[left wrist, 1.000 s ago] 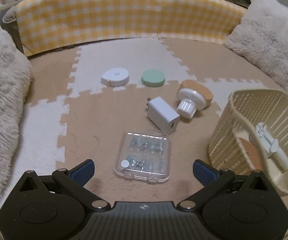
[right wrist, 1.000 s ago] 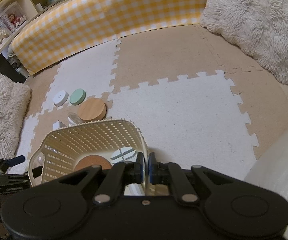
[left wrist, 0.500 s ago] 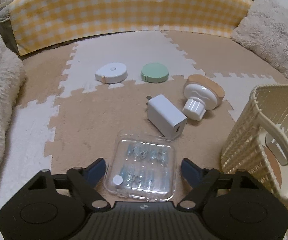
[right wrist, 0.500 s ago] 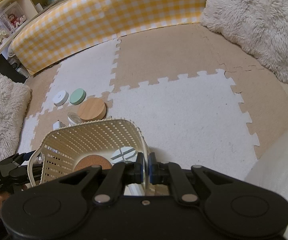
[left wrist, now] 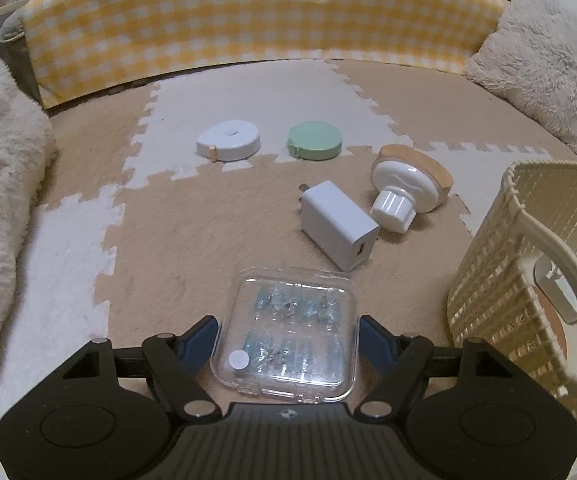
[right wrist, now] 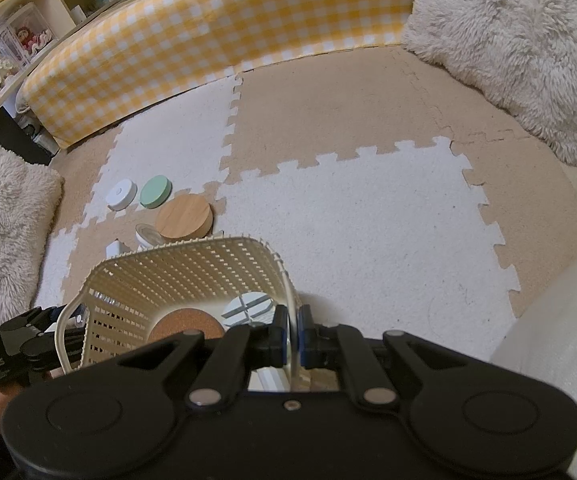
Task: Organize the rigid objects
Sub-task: 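Move the left tool back over the clear parts box, then lower the left tool onto the clear parts box and close on it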
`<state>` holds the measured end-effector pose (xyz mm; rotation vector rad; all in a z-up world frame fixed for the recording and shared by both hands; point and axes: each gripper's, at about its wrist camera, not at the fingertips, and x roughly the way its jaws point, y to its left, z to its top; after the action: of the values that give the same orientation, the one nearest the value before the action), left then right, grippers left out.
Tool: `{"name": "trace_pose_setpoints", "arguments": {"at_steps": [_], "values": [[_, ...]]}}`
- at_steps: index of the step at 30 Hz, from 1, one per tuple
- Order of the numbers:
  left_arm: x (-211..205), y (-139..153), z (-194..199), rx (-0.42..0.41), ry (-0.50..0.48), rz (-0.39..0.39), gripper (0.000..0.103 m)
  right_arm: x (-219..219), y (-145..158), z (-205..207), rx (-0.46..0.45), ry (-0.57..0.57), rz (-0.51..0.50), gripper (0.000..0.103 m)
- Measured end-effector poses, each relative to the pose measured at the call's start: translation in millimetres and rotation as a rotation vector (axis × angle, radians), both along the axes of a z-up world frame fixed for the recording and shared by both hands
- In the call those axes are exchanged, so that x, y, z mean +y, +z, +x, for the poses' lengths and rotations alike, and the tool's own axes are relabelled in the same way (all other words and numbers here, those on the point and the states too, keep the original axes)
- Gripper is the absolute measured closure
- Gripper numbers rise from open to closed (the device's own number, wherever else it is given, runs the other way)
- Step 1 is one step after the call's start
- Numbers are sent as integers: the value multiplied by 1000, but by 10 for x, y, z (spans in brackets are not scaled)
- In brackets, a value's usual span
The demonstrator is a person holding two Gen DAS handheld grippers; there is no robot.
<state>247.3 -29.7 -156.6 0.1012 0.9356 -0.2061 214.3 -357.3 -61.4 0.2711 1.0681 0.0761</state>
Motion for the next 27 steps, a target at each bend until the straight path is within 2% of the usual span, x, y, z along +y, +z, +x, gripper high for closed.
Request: {"name": "trace_pose_setpoints", "arguments": {"at_steps": [7,9,10,14,16,19,20,23,27], "values": [[191,251,-161,-23,49,-25,28,-3,-3,0,0,0,0,97],[221,374,-206,-36,49,-59,49,-3,-2,0,0,1,-2,97],[229,434,-221,-39,52,-77,54,-2,-5,-4,-1,1,-2,97],[173,586,-246,-23,37,-82,54,-2,-6,-7,-1,0,-2,97],[130,569,-247,6,29,-75,51,-5,-5,-9,-2,1,-2,97],[111,476,-250,49,63,-47,28,-13,-7,-15,-3,-1,1,97],[114,436,-251,63,87,-34,23,-11,-5,-14,-3,-1,1,97],[133,309,-241,125,162,-22,20,-6,-4,-14,-4,0,0,97],[155,169,-212,173,243,-47,18,-3,-2,-17,-4,0,1,97]]}}
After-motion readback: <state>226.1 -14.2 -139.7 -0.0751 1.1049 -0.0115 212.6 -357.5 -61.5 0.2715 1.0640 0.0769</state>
